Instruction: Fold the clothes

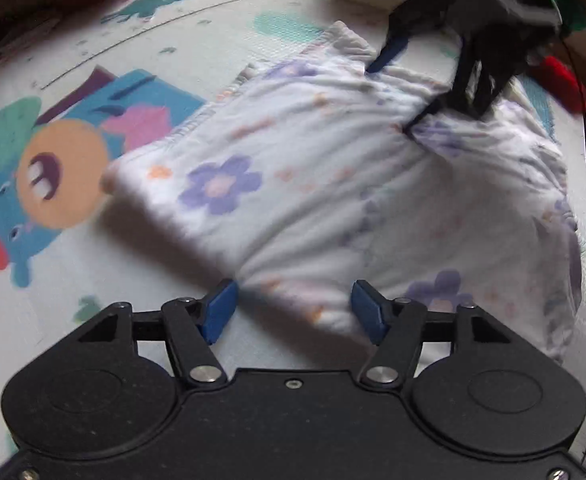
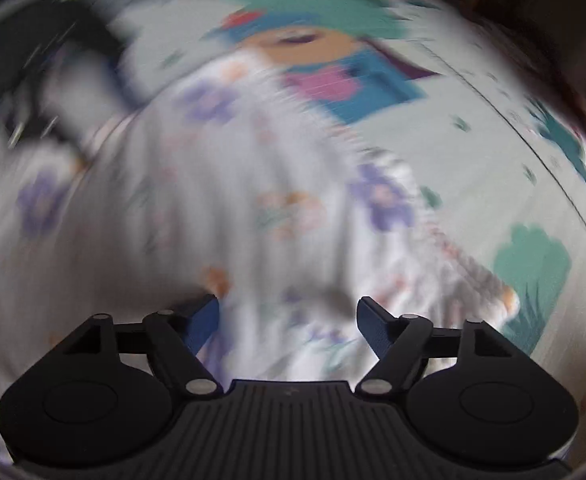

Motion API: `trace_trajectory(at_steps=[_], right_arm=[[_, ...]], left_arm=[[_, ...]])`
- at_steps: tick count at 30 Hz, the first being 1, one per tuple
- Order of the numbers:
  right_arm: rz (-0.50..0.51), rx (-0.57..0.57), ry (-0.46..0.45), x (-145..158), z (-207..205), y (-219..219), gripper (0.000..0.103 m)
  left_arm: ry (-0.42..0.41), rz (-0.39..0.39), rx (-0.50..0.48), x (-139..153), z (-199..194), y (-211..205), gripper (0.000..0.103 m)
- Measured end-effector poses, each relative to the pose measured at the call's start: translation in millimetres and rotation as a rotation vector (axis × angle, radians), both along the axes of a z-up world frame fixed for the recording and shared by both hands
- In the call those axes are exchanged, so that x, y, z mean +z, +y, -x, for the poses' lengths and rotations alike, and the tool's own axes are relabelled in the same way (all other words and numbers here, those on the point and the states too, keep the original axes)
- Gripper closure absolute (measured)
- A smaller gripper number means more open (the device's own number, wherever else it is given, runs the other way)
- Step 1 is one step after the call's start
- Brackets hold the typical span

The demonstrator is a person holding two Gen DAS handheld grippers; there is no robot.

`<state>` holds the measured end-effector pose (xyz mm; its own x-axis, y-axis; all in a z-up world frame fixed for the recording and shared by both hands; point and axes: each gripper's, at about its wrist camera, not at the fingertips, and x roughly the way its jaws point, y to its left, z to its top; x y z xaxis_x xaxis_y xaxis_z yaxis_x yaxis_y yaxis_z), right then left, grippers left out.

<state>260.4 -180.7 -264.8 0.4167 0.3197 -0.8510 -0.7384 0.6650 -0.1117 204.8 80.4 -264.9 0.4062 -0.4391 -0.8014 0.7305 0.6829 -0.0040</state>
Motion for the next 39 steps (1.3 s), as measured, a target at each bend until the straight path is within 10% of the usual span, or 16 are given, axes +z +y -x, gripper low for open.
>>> trace_trajectory(at_steps=[7,17,19,23,30,34,39], right_arm=[[-0.087,-0.104,-0.056,10,-59,5,0.035],[-0.054,0.014,-0.02,-13,-72,40,0.037],[-0.069,0.017,-0.022,-16,-69,35,0.035],[-0.115,0.021,-0.038,-16,-67,25,0.032],[-0.113,0.195,-0.13,3,-47,16,0.032],[-0.073,0.314,-0.244,19,-17,11,0.026],[-0.025,0.439,-0.355,20,24,6,0.025]], left_arm=[[-0.064,0.092,0.115,26,-70,3,0.039],[0.214,-0.004,-0.102,-14,-187,-78,0.05],[0.159,-0.035,-0.142,-10,-173,-85,0.05],[0.028,-0.093,-0.221,2,-141,-98,0.092],[-0.201,-0.194,-0.357,23,-85,-120,0.096],[-0.533,-0.337,-0.557,22,4,-138,0.096],[-0.714,-0.446,-0.732,-4,54,-143,0.096]])
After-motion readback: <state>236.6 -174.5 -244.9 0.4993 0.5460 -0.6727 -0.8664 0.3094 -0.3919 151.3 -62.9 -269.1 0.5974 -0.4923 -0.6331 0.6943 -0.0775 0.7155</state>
